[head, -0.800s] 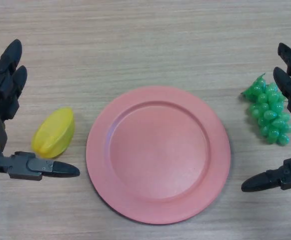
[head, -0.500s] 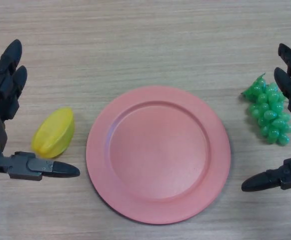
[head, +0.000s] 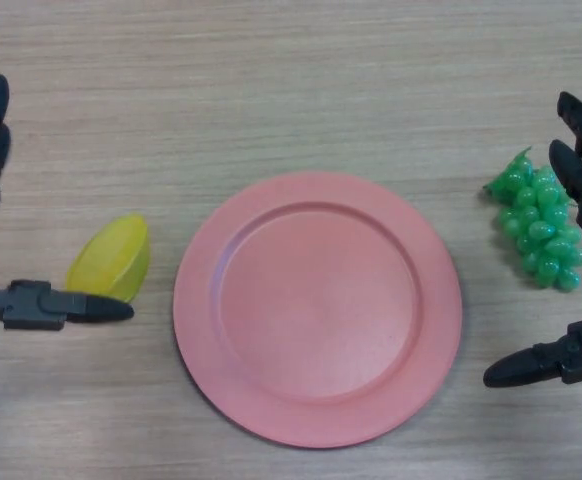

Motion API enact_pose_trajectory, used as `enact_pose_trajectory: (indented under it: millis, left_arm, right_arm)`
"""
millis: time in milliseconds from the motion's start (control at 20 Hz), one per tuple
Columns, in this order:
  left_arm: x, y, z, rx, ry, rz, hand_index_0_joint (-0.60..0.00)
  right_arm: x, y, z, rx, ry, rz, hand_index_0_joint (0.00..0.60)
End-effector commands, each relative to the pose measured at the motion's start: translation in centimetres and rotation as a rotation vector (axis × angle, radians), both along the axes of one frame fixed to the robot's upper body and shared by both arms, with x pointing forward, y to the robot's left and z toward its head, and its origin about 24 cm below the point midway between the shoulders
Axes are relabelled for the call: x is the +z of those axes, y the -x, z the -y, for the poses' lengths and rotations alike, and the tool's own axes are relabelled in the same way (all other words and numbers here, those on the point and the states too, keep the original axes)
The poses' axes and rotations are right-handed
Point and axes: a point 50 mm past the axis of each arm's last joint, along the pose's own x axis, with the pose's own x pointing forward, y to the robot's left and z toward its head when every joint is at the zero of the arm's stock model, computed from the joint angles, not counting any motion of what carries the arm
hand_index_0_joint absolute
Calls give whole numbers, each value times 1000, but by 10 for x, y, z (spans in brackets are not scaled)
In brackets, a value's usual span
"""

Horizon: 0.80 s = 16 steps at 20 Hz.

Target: Pick up the yellow starfruit and place it on the plate

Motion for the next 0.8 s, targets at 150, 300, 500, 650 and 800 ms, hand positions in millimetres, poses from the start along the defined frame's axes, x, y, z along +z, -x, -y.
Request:
enact_pose_trajectory:
  millis: [150, 300, 500, 650, 800]
  left_arm:
    - [26, -9, -13, 61, -78, 167, 0]
    - [9, -24, -11, 44, -66, 98, 0]
    - [-8, -31, -6, 11, -41, 55, 0]
    - [-18, -32, -2, -5, -71, 46, 0]
    - [-22, -34, -1, -22, -91, 58, 0]
  right_arm:
    - [33, 10, 7, -23, 8, 223, 0]
    - [33, 10, 8, -33, 13, 236, 0]
    - [33, 11, 9, -38, 12, 240, 0]
    - [32, 12, 10, -46, 12, 233, 0]
    - [33, 12, 10, -46, 4, 238, 0]
